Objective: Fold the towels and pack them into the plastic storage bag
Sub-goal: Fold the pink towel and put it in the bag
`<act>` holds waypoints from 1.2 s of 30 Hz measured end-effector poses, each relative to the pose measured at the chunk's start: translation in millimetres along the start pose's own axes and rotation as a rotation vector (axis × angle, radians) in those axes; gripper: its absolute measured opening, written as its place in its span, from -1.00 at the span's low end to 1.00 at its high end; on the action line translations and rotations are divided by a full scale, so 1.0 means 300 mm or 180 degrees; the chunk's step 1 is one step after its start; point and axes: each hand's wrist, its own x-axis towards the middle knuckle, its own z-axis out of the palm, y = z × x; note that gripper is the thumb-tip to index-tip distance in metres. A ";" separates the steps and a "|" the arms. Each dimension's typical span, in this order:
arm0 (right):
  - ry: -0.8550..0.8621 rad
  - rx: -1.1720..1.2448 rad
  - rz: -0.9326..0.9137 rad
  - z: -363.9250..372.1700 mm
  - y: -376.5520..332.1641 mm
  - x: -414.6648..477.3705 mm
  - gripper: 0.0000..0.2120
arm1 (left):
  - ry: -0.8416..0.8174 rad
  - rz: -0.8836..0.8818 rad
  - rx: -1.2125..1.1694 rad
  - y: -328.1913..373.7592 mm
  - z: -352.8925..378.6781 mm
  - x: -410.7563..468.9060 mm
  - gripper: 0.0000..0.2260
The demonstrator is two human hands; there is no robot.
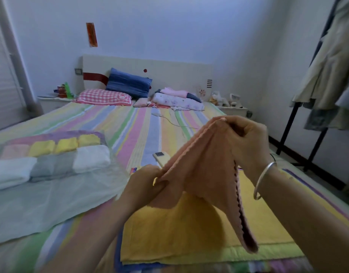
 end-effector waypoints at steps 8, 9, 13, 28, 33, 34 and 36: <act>0.0348 0.0656 0.0477 -0.116 -0.083 0.107 -0.89 | -0.0144 0.0485 -0.0547 0.082 -0.202 0.016 -0.83; 0.0369 0.0691 0.0536 -0.129 -0.083 0.114 -0.91 | -0.0237 0.0508 -0.0540 0.081 -0.211 0.003 -0.87; 0.0358 0.0647 0.0820 -0.171 -0.033 0.141 -0.90 | -0.0383 0.0221 -0.0610 0.032 -0.257 -0.016 -0.84; 0.0079 0.1696 0.1910 -0.092 0.308 0.435 -0.72 | 0.0782 -0.0765 -0.0346 -0.069 -0.498 0.467 -0.73; -0.0065 0.1876 0.1656 -0.123 0.297 0.303 -0.68 | 0.0688 -0.0818 -0.0762 -0.027 -0.497 0.372 -0.73; -0.0099 0.1827 0.1686 -0.137 0.306 0.241 -0.59 | 0.0546 -0.0859 -0.0853 -0.024 -0.480 0.321 -0.75; -0.0195 0.1745 0.1804 -0.169 0.345 0.095 -0.39 | 0.0244 -0.0989 -0.1116 -0.035 -0.421 0.198 -0.84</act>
